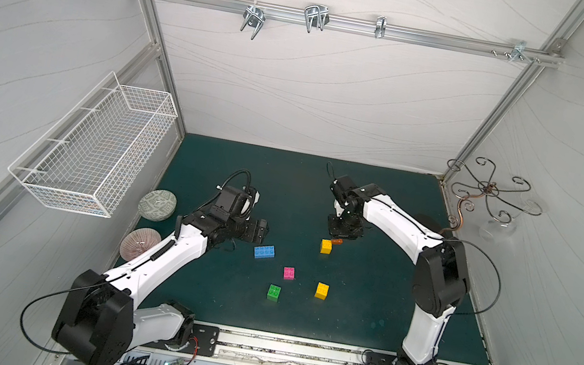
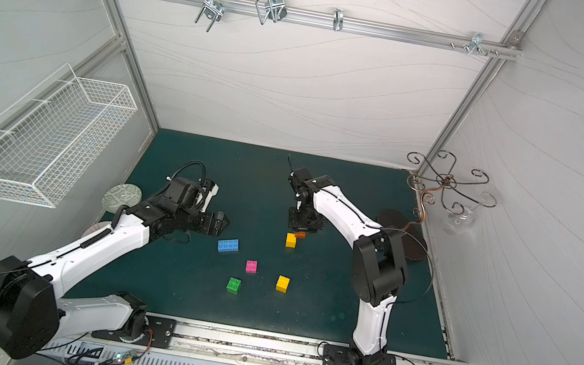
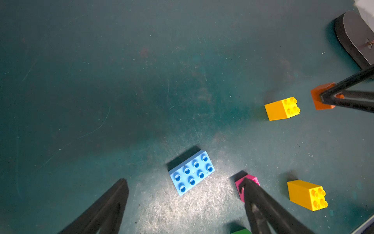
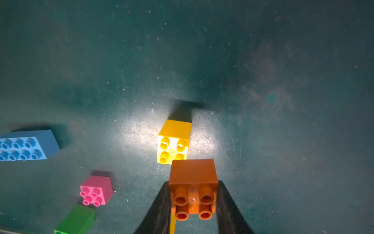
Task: Assemble the number 4 with lego
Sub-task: Pick up the lego brick from the center of the board, then assemble the lego brick with the lego brick.
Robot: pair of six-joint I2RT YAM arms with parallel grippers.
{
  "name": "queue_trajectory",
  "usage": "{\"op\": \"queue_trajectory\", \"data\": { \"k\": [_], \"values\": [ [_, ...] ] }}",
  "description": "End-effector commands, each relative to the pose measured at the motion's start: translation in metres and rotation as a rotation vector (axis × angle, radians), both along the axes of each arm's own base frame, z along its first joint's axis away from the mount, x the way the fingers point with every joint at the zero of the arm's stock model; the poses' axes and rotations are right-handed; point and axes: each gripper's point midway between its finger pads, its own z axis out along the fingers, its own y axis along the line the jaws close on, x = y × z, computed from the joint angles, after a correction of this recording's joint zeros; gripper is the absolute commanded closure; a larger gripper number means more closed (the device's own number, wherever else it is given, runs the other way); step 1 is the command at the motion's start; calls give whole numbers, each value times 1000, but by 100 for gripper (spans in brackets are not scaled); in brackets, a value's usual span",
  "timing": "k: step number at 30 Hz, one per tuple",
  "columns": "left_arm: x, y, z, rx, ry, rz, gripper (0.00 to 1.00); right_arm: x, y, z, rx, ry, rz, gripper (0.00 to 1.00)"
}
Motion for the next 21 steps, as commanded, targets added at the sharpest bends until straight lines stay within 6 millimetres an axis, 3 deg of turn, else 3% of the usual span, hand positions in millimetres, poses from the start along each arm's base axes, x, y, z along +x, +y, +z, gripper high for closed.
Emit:
{"op": "queue_trajectory", "data": {
  "k": [1, 21],
  "values": [
    [9, -8, 22, -31, -80, -25, 9, -11, 1, -5, -27, 62, 8, 83],
    [9, -8, 23, -30, -83, -26, 9, -6, 8, -25, -55, 122, -7, 82]
  ]
}}
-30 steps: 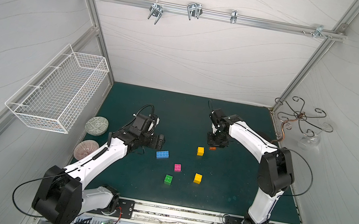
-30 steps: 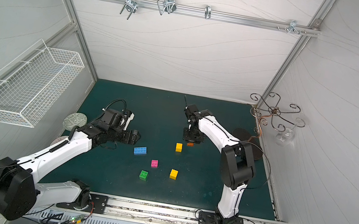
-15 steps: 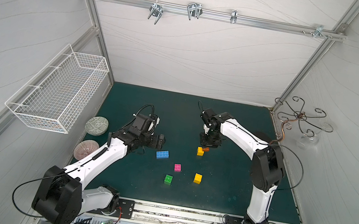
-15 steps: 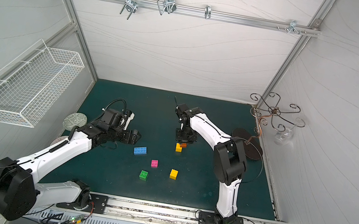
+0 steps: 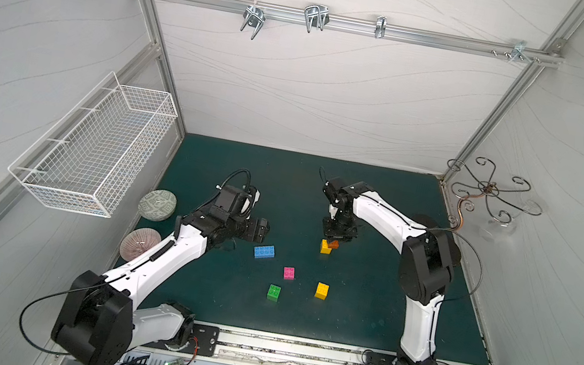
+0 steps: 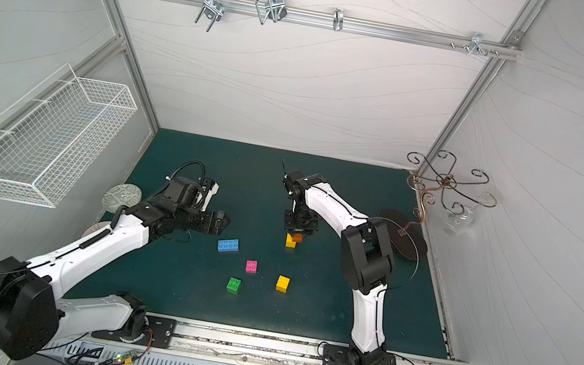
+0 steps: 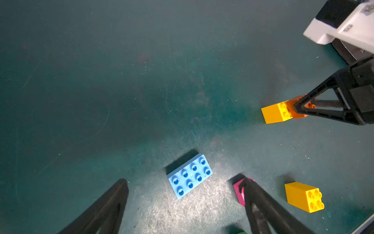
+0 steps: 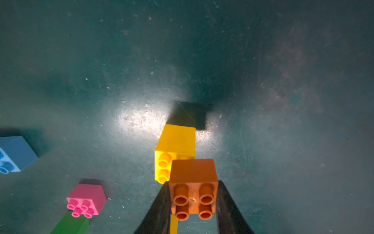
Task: Assemble the number 4 with lego
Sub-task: Assemble the lego brick with the lego brick.
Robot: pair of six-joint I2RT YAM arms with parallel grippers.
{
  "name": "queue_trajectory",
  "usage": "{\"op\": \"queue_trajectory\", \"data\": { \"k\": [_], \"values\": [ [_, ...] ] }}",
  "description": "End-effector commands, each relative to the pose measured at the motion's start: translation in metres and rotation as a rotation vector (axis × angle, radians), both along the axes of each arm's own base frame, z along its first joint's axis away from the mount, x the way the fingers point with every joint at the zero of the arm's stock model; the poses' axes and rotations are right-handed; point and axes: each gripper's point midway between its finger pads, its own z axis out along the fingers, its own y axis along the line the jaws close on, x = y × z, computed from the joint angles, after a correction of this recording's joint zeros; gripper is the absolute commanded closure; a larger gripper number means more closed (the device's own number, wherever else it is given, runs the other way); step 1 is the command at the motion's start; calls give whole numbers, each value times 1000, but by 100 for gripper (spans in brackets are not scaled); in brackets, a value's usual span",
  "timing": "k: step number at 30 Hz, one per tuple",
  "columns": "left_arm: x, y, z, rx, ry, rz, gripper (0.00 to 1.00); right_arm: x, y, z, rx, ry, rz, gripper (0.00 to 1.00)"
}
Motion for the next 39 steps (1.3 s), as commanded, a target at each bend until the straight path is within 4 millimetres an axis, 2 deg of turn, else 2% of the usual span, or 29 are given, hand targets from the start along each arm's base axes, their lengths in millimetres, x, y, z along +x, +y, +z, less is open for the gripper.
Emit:
{"op": "queue_trajectory", "data": {
  "k": [1, 9, 21, 39],
  "values": [
    [7, -6, 18, -20, -64, -23, 9, -4, 0, -2, -14, 34, -15, 82],
    [7, -6, 18, -21, -63, -23, 9, -5, 1, -9, -21, 60, -12, 82],
    [6, -7, 20, -25, -67, -27, 9, -18, -14, -12, -55, 72, 3, 82],
    [6, -7, 21, -25, -70, -28, 9, -13, -12, -36, -89, 123, 61, 82]
  ]
}}
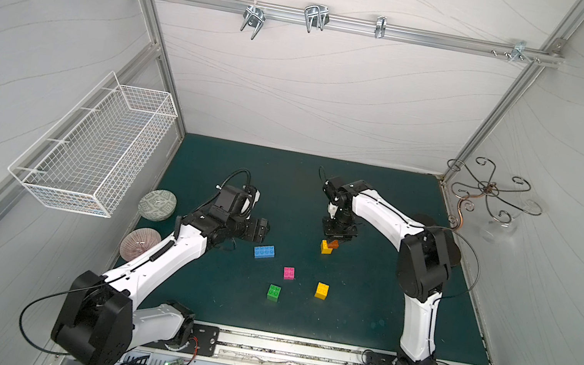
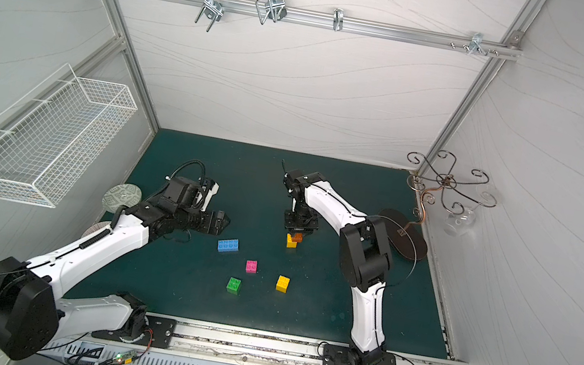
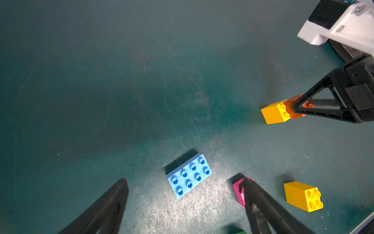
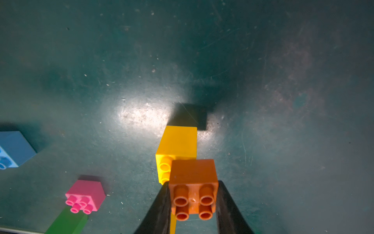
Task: Assemble the number 4 with lego
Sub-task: Assemble the lego brick with the lego brick.
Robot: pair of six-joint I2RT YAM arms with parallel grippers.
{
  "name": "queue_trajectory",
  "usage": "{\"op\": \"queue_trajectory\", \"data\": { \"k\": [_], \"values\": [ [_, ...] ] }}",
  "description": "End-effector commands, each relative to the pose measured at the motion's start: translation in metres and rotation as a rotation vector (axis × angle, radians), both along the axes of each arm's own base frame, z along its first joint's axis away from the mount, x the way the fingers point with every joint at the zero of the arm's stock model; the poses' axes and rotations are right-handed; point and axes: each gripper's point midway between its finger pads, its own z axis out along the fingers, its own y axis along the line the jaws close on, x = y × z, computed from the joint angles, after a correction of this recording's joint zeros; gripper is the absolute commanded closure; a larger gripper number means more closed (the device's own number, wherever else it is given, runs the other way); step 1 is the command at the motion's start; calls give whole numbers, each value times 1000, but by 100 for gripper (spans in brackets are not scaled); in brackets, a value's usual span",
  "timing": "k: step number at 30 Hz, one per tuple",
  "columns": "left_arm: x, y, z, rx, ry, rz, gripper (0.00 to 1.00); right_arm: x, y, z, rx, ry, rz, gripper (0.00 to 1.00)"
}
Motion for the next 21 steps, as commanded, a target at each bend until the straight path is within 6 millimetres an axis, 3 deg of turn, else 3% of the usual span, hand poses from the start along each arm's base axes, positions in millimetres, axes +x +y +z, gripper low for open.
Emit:
{"op": "queue_trajectory", "data": {
  "k": [1, 21],
  "values": [
    [6, -6, 21, -23, -69, -25, 9, -12, -14, -34, -92, 96, 27, 82],
    [7, -6, 21, -22, -73, -25, 9, -2, -3, -42, -99, 46, 34, 83]
  ]
}}
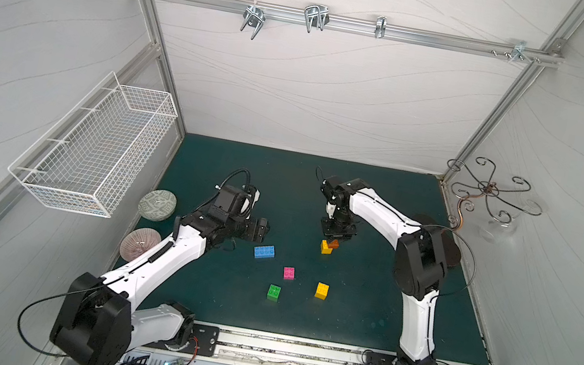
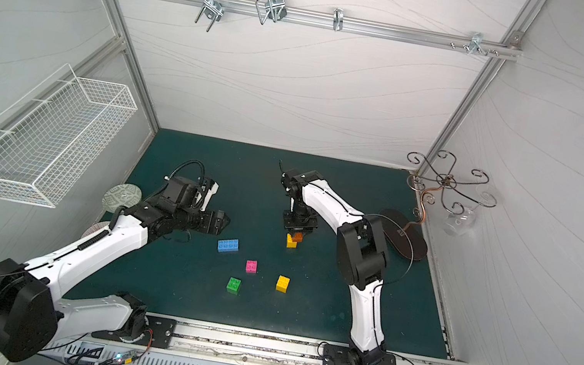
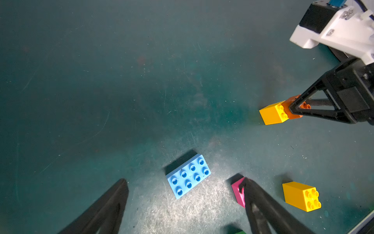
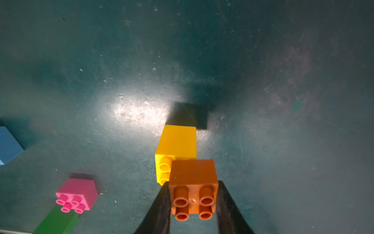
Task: Assemble the number 4 with lego
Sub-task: Assemble the lego brick with the lego brick.
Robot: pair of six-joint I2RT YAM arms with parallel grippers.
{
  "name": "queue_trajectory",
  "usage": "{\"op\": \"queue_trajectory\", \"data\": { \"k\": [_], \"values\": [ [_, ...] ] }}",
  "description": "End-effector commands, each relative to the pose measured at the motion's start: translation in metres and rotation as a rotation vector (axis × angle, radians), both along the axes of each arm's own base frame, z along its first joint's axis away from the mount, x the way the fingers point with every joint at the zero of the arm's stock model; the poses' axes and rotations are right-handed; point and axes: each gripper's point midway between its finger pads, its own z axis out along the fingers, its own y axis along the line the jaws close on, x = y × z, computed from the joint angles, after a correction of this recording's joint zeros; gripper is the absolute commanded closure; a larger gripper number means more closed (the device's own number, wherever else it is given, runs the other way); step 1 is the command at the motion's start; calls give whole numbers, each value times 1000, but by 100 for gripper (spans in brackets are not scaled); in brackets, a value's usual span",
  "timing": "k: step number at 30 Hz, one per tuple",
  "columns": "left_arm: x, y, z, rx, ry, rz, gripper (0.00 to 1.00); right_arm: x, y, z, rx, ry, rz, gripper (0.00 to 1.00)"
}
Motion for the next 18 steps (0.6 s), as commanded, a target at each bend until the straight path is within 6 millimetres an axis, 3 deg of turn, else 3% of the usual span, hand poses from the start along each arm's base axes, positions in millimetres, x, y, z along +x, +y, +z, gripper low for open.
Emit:
{"op": "queue_trajectory", "data": {
  "k": [1, 18],
  "values": [
    [6, -7, 19, -20, -65, -26, 9, -2, -2, -42, -59, 38, -1, 83],
    [6, -11, 18, -36, -55, -38, 9, -8, 14, -42, 49, 6, 93, 84]
  ]
}}
